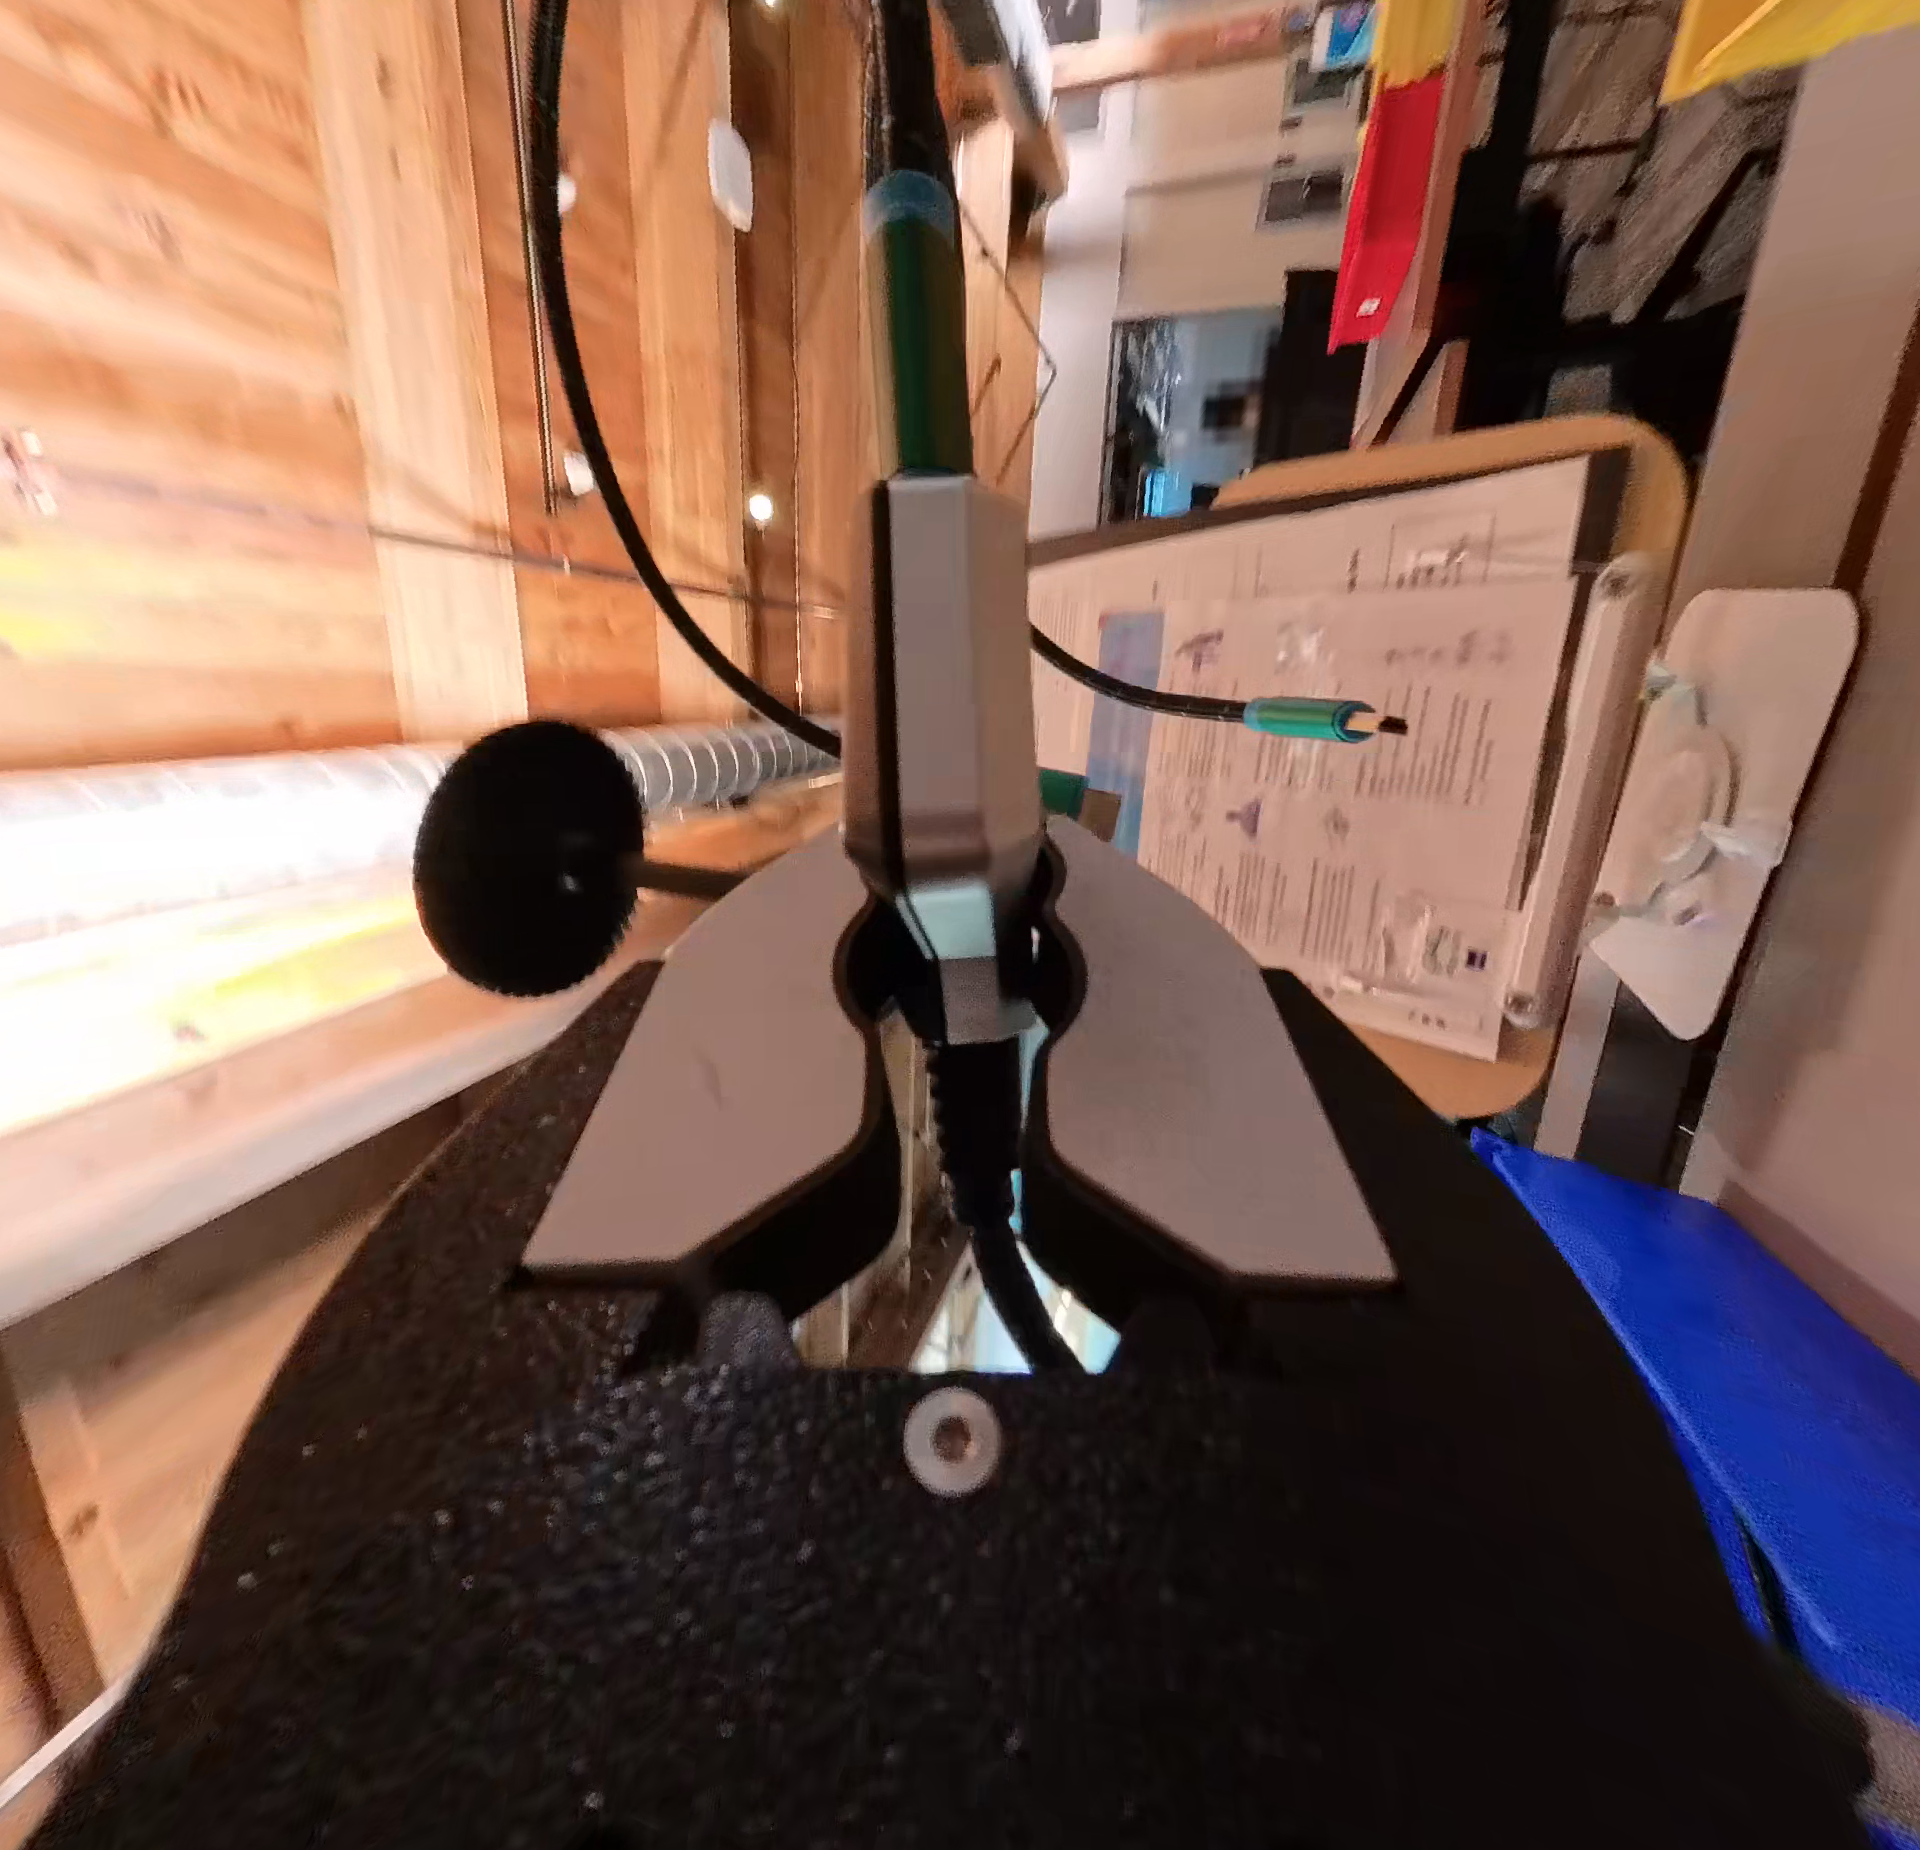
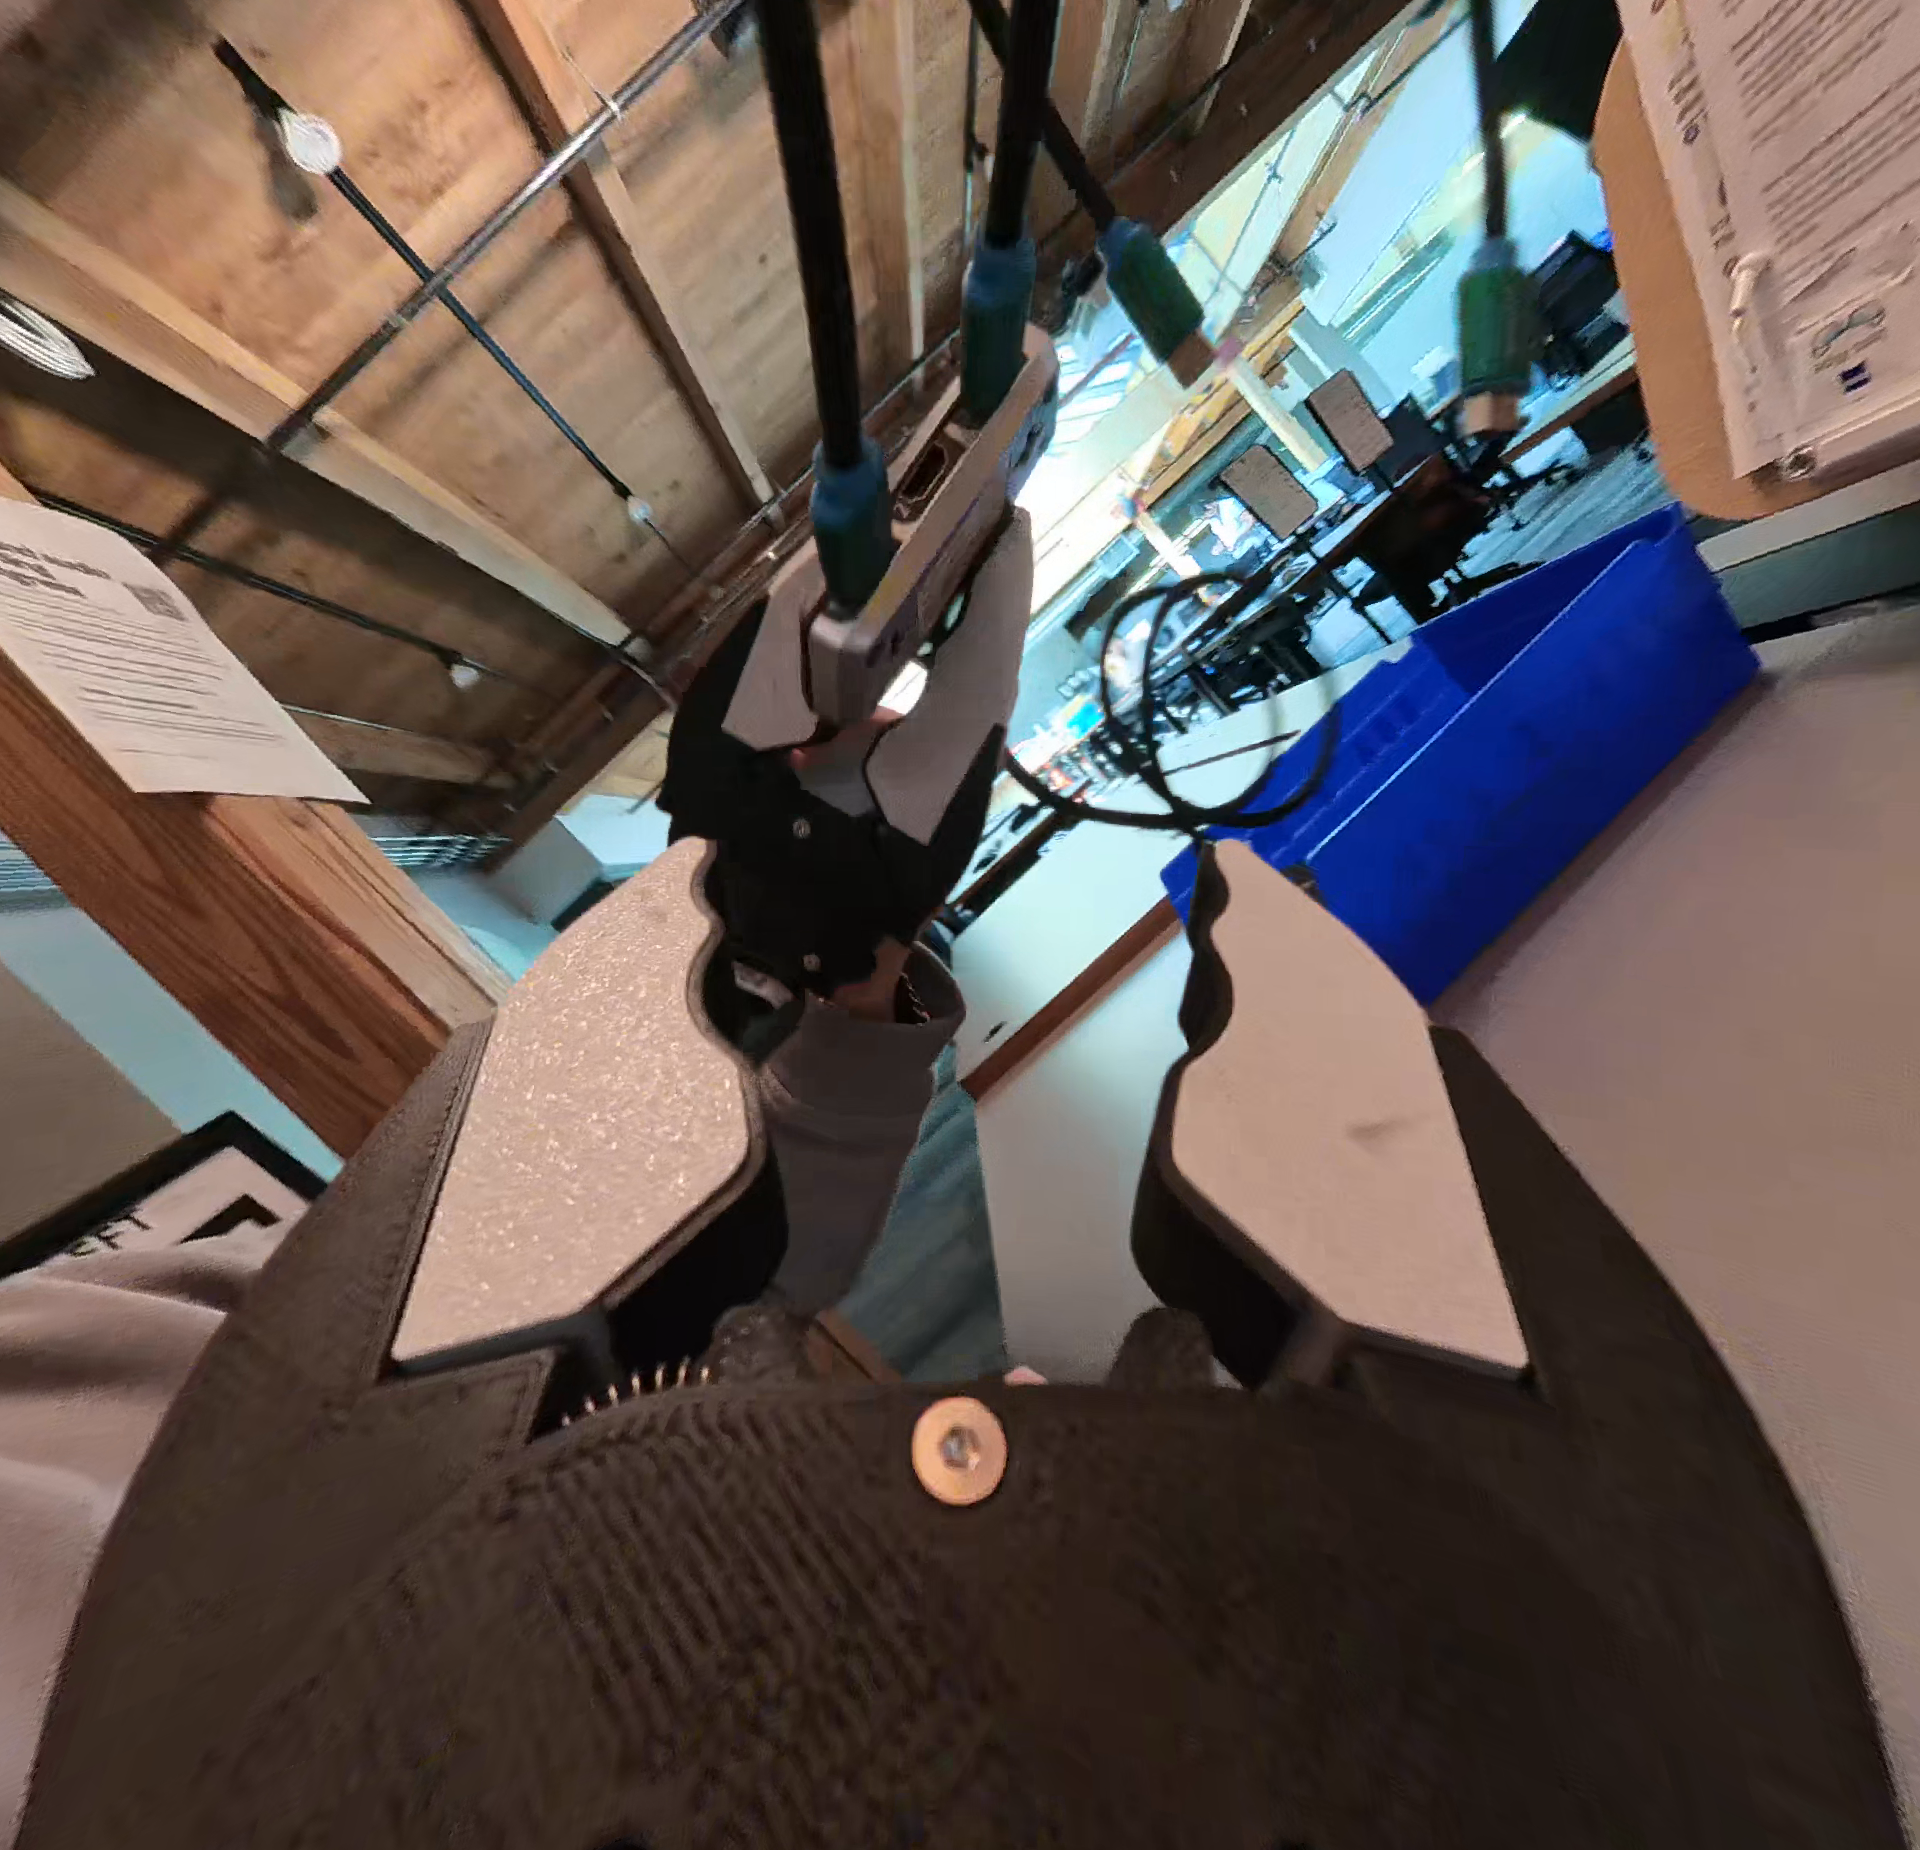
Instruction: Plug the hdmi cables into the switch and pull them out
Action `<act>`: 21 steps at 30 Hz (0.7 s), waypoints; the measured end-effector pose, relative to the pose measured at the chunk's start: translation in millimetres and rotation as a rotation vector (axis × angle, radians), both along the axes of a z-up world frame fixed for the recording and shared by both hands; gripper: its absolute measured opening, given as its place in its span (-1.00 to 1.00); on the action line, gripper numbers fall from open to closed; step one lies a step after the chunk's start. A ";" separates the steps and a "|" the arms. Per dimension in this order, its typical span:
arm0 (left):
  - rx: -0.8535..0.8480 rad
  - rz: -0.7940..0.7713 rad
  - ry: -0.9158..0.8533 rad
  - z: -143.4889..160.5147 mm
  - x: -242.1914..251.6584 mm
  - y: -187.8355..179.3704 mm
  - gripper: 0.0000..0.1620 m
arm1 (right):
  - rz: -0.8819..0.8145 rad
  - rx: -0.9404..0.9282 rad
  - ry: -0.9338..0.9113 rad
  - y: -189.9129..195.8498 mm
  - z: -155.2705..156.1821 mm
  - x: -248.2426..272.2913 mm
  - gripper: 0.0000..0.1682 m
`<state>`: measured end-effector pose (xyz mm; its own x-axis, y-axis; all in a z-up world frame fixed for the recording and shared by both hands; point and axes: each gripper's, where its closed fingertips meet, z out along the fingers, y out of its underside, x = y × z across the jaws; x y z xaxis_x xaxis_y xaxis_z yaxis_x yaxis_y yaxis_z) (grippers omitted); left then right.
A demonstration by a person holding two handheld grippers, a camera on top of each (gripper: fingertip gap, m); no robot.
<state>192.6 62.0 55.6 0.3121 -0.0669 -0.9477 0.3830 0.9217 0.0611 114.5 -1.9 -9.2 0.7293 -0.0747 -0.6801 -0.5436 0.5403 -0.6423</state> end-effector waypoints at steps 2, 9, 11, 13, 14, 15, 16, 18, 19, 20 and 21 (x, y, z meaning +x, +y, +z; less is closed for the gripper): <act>0.056 -0.041 0.006 -11.3 -10.0 -22.1 -0.73 | 0.039 0.030 0.006 4.7 3.0 -4.7 -0.03; 0.182 -0.112 0.028 -62.3 -26.0 -67.3 -0.72 | 0.008 0.132 0.054 -10.2 -0.5 4.3 -0.48; 0.212 -0.110 0.020 -75.1 -29.1 -73.9 -0.72 | -0.016 0.094 0.103 -13.2 -13.7 11.4 -0.51; 0.217 -0.105 0.020 -82.0 -29.7 -76.2 -0.72 | -0.015 0.078 0.105 -13.7 -23.7 14.6 -0.64; 0.220 -0.103 0.012 -83.5 -29.5 -76.3 -0.72 | 0.014 0.108 0.120 -13.8 -25.1 14.8 -0.65; 0.221 -0.101 0.014 -85.5 -29.0 -76.0 -0.72 | 0.036 0.125 0.131 -13.6 -27.3 15.4 -0.66; 0.210 -0.110 0.045 -88.6 -29.2 -76.0 -0.71 | 0.053 0.128 0.120 -13.7 -29.1 15.8 -0.66; 0.108 -0.173 0.167 -90.9 -32.4 -74.9 -0.63 | 0.089 0.144 0.117 -15.1 -29.8 15.8 -0.67; 0.012 -0.211 0.250 -88.4 -35.3 -72.3 -0.47 | 0.092 0.146 0.104 -16.3 -28.4 15.2 -0.67; -0.091 -0.244 0.359 -86.3 -38.0 -67.7 -0.32 | 0.093 0.138 0.090 -17.3 -27.4 14.5 -0.67; -0.202 -0.284 0.497 -85.9 -41.7 -63.1 -0.22 | 0.092 0.132 0.079 -18.2 -26.0 13.7 -0.67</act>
<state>150.9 -1.1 -30.3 -0.2206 -0.2763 -0.9354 0.5537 0.7540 -0.3533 128.2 -20.1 -35.2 0.6730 0.0837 -0.7348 -0.6406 0.5626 -0.5226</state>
